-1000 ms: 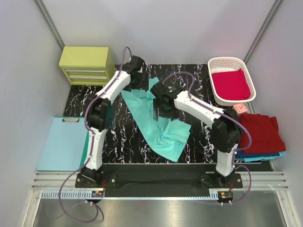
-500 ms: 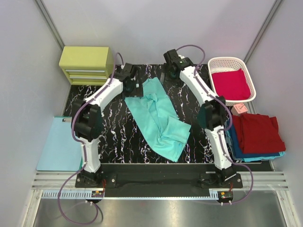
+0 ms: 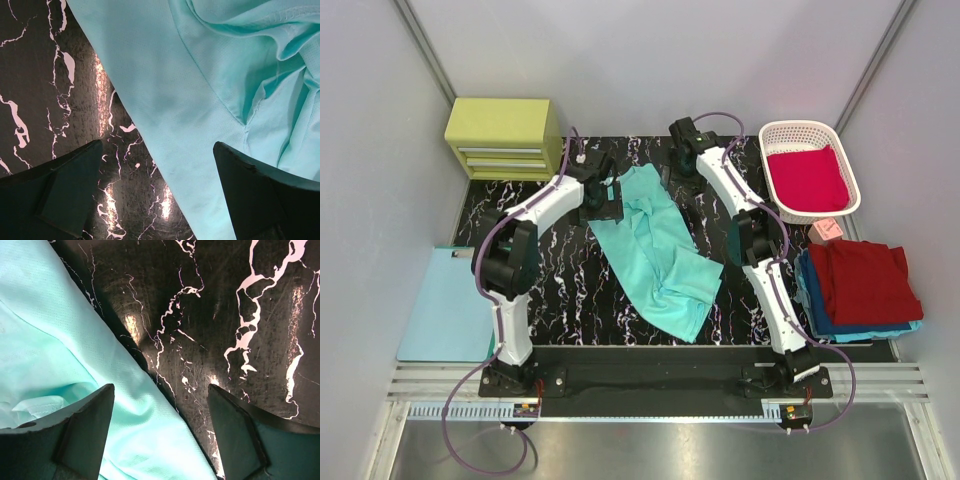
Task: Fold and stack the t-shirts
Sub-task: Rotate the tshirt 90 degrees
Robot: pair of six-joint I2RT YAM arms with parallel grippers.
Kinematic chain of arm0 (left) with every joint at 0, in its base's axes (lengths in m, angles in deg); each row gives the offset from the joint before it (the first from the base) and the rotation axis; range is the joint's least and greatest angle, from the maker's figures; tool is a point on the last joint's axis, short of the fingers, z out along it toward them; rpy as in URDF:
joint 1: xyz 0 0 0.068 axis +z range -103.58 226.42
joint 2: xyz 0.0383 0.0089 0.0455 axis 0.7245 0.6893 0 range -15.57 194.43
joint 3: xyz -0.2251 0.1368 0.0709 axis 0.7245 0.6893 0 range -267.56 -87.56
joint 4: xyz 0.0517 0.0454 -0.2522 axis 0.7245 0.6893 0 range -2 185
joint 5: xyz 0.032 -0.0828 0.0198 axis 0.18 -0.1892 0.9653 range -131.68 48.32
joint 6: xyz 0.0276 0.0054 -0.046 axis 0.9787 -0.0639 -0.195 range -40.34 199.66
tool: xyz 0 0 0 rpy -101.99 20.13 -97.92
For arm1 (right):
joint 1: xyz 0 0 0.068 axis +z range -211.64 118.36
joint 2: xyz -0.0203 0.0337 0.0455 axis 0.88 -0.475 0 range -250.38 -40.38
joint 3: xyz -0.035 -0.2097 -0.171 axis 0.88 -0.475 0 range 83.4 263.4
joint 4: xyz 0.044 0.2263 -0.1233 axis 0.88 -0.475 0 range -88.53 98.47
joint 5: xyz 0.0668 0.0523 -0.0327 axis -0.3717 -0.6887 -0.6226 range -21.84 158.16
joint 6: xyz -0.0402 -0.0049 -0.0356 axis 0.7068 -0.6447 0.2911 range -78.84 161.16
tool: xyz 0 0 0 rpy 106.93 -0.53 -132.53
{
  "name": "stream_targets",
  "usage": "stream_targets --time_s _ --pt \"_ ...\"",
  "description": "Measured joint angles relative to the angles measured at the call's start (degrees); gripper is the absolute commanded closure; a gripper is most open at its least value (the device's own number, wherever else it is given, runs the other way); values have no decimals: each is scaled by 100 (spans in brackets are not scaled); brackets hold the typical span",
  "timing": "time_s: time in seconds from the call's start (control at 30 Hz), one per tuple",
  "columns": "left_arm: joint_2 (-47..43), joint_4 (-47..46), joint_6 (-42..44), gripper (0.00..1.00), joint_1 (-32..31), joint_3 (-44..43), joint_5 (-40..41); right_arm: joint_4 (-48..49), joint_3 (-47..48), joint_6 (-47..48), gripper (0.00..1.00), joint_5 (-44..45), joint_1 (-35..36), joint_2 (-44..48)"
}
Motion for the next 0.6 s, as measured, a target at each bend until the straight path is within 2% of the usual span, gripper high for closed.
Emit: stream_targets --time_s 0.33,0.6 --pt "127 -7 -203 1 0 46 208 155 363 11 20 -435 2 -35" --pt "184 55 -249 2 2 162 328 378 151 9 21 -737 37 -160"
